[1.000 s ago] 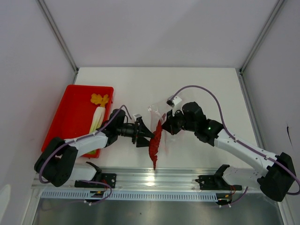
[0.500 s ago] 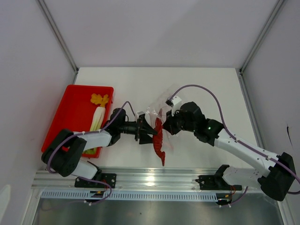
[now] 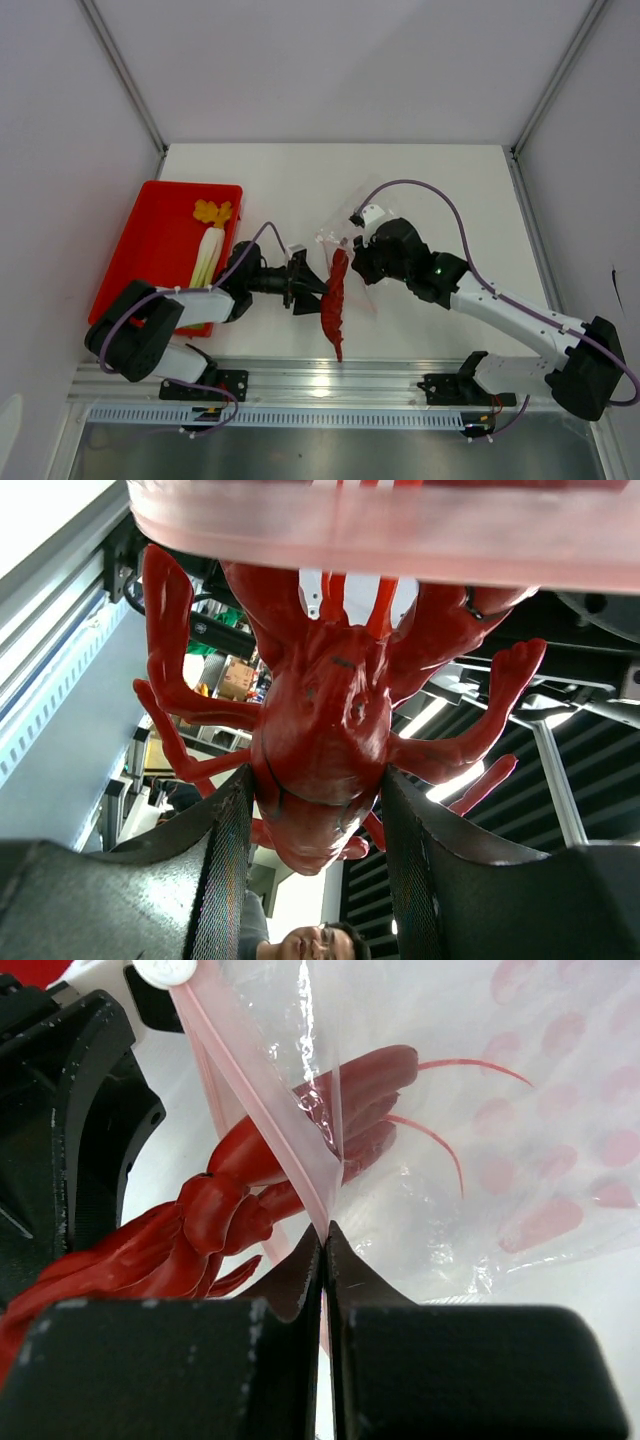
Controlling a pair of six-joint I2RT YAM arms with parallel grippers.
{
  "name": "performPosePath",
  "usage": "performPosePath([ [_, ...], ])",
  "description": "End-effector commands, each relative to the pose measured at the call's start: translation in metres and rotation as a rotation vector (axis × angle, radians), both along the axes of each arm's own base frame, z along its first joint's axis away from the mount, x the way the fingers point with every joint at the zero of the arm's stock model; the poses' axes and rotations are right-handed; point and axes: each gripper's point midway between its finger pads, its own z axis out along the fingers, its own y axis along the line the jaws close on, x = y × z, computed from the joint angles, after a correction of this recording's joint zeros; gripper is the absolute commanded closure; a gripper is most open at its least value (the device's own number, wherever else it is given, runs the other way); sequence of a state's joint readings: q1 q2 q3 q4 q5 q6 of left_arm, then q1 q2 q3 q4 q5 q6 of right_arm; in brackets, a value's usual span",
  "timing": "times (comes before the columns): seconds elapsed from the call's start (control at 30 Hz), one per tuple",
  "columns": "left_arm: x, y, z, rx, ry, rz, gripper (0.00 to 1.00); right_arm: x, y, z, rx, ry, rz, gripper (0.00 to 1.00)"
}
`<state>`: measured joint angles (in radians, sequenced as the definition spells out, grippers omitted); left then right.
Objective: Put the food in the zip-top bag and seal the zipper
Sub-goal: Place the fake lobster in the zipper food storage bag.
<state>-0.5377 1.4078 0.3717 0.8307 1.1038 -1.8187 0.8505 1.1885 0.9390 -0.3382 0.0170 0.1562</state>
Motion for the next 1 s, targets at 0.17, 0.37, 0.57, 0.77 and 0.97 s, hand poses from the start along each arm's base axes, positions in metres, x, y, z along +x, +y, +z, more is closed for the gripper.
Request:
performPosePath([
  [0.17, -0.004, 0.0, 0.034, -0.136, -0.056, -0.005, 0.99, -0.001, 0.016, 0.017, 0.046, -0.074, 0.016, 1.0],
  [0.37, 0.0, -0.002, 0.034, -0.16, -0.03, 0.01, 1.0, -0.009, 0.026, 0.025, 0.109, -0.052, 0.045, 1.0],
  [0.57, 0.006, -0.002, 0.037, -0.218, -0.014, 0.029, 0.99, -0.019, 0.03, 0.027, 0.149, -0.017, 0.062, 1.0],
  [0.77, 0.009, -0.004, 0.027, -0.197, 0.003, 0.039, 0.99, -0.026, 0.027, 0.033, 0.181, 0.0, 0.063, 1.0],
  [0.97, 0.013, -0.006, 0.025, -0.184, -0.014, 0.052, 0.99, -0.03, 0.023, 0.037, 0.193, 0.003, 0.06, 1.0],
])
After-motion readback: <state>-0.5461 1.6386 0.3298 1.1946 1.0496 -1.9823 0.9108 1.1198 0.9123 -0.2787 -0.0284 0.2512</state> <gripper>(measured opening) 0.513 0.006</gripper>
